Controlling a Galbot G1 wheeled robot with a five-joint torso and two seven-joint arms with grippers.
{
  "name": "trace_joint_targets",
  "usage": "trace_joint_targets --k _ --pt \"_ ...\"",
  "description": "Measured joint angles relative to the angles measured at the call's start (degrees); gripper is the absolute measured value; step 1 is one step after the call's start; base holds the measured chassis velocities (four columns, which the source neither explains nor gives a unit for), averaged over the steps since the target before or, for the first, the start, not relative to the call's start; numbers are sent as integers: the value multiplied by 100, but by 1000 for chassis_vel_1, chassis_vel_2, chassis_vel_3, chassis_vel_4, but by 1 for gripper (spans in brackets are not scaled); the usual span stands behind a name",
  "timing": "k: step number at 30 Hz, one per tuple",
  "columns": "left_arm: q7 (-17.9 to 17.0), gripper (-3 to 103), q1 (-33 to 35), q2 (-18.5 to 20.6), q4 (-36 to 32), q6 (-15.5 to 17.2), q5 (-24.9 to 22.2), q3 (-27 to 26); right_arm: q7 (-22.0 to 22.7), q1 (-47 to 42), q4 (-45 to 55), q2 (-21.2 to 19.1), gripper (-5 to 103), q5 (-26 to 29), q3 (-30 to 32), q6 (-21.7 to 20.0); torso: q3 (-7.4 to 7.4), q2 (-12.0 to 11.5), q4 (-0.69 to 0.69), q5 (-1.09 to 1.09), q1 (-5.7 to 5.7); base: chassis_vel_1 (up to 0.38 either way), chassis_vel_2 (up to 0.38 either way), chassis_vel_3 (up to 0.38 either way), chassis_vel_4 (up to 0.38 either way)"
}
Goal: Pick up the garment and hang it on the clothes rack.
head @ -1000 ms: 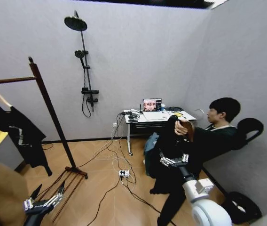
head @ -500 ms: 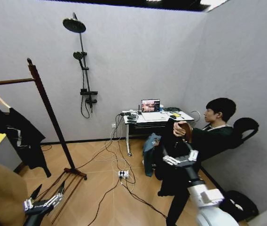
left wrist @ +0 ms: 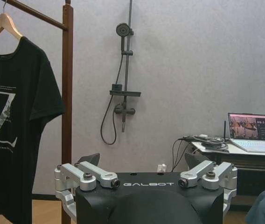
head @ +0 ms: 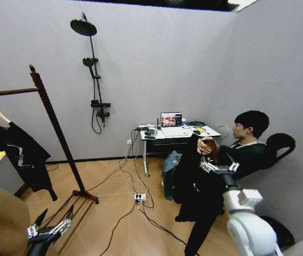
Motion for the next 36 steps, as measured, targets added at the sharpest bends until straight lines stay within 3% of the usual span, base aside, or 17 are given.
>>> trace_joint_targets --k 11,13,14,16,18,22,24,28,30,36 --pt "0 100 0 0 0 0 0 0 27 376 -520 -277 101 155 -9 26 0 0 -2 1 0 0 0 0 0" --pt "0 100 0 0 0 0 0 0 27 474 -645 -321 96 181 -35 85 0 0 -1 1 0 0 0 0 0" --pt "0 100 0 0 0 0 0 0 23 536 -701 -345 85 208 -64 108 0 0 -1 1 0 0 0 0 0" --pt "0 100 0 0 0 0 0 0 20 560 -716 -355 85 216 -78 115 0 0 -1 1 0 0 0 0 0" --pt "0 100 0 0 0 0 0 0 10 596 -734 -364 74 225 -112 120 0 0 -1 0 0 0 0 0 0" --pt "0 100 0 0 0 0 0 0 -6 602 -749 -363 63 226 -140 126 0 0 -2 0 -1 0 0 0 0" --pt "0 100 0 0 0 0 0 0 -12 588 -752 -360 51 226 -165 135 0 0 -1 1 -1 0 0 0 0" --pt "0 100 0 0 0 0 0 0 -16 582 -752 -358 46 226 -172 140 0 0 -1 1 -1 0 0 0 0" --pt "0 100 0 0 0 0 0 0 -16 580 -730 -345 29 253 -182 142 0 0 -1 0 -1 0 0 0 0" --pt "0 100 0 0 0 0 0 0 -15 569 -715 -309 12 273 -183 142 0 0 -2 0 -1 0 0 0 0"
